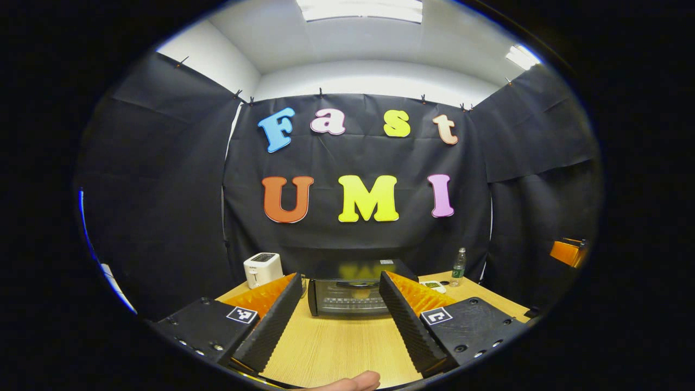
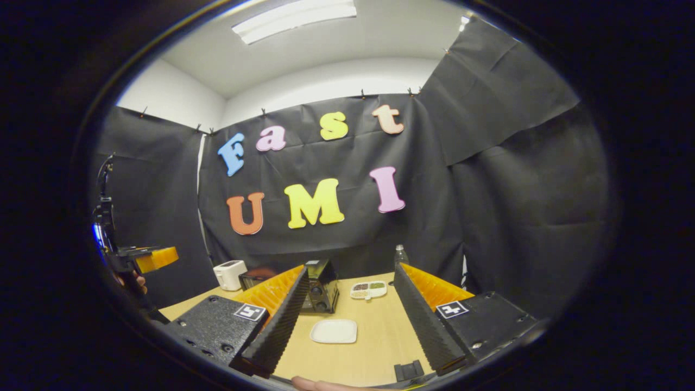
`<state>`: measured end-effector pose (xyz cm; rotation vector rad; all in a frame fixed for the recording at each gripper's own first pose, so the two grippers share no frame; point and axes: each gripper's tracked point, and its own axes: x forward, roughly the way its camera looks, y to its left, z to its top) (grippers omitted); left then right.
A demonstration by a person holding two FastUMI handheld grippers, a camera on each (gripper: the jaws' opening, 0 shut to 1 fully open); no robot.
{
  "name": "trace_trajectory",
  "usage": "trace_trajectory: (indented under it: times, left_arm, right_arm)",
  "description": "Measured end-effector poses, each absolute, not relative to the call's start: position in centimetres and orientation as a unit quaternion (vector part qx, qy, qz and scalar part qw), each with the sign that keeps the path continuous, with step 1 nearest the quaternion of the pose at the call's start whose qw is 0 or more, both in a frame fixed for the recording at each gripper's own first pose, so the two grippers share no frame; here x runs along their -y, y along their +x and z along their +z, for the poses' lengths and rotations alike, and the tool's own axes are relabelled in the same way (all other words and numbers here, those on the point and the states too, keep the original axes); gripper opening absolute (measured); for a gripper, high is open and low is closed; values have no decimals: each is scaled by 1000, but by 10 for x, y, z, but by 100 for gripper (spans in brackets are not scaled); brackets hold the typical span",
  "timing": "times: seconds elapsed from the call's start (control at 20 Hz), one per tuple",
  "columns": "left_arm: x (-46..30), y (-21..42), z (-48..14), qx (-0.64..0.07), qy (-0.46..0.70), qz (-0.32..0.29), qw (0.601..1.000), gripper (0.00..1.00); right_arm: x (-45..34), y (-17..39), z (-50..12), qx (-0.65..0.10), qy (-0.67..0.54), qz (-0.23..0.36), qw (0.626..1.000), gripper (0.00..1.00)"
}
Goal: Open the electric oven with the left hand, put the food in, and close the electric oven.
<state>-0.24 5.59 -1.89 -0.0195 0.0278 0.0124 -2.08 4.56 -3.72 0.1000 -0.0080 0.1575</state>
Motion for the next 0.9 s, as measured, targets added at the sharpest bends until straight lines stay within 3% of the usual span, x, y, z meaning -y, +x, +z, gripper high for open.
trace_trajectory:
  times: [0.9]
  left_arm:
    - [-26,-28,-29,-21,-8,-32,999,94]
  right_arm:
    - [-57,-25,-48,-7,5,87,996,95]
